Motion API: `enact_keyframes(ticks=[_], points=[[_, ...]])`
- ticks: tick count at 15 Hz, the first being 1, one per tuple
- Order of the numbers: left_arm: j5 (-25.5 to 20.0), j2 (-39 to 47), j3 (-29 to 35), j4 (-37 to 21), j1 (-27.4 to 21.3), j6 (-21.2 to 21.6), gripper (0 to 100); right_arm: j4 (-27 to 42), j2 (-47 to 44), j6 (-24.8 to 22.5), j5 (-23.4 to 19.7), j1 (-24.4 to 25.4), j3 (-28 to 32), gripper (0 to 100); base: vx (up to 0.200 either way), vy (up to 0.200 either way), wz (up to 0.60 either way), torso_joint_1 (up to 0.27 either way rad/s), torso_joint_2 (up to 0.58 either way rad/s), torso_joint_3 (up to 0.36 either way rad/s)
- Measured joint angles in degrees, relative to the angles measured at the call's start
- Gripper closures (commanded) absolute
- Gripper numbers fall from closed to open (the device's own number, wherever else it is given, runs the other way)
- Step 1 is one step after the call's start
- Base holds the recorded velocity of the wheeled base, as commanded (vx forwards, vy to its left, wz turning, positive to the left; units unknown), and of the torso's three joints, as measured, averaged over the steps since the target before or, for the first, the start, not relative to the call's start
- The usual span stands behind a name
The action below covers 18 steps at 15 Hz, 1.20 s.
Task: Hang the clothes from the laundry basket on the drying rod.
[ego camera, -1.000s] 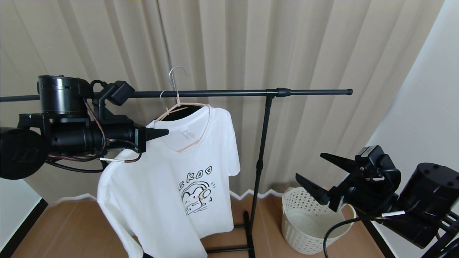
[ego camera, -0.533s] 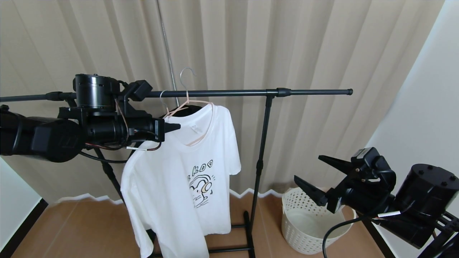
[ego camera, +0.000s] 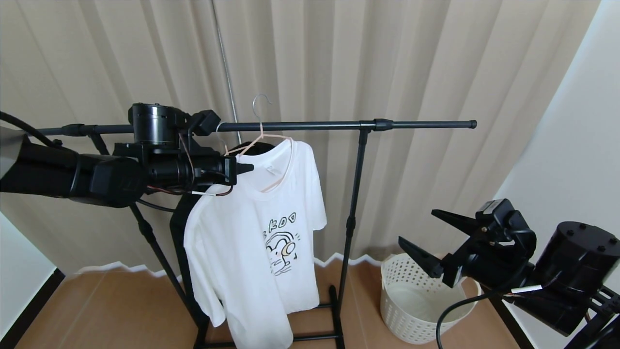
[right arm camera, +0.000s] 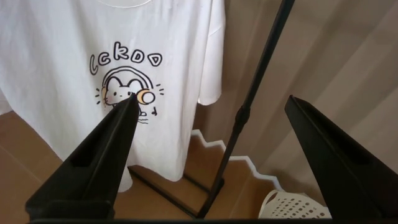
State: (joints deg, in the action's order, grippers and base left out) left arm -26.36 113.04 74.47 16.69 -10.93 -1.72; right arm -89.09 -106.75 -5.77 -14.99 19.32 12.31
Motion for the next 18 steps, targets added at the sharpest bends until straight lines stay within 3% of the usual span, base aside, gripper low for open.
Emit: enact_keyframes(ticks=[13, 18], points=[[0.1, 11.4, 12.2, 0.0, 0.0, -3.4, 100, 0.0, -0.4, 0.0, -0.1, -0.5, 0.1, 0, 0.000, 0.000, 0.00, 0.000, 0.00, 0.000], [0.1, 14.1, 14.1, 0.1, 0.1, -3.8, 100, -0.1, -0.8, 0.0, -0.1, -0.4, 0.1, 0, 0.000, 0.000, 0.00, 0.000, 0.00, 0.000]])
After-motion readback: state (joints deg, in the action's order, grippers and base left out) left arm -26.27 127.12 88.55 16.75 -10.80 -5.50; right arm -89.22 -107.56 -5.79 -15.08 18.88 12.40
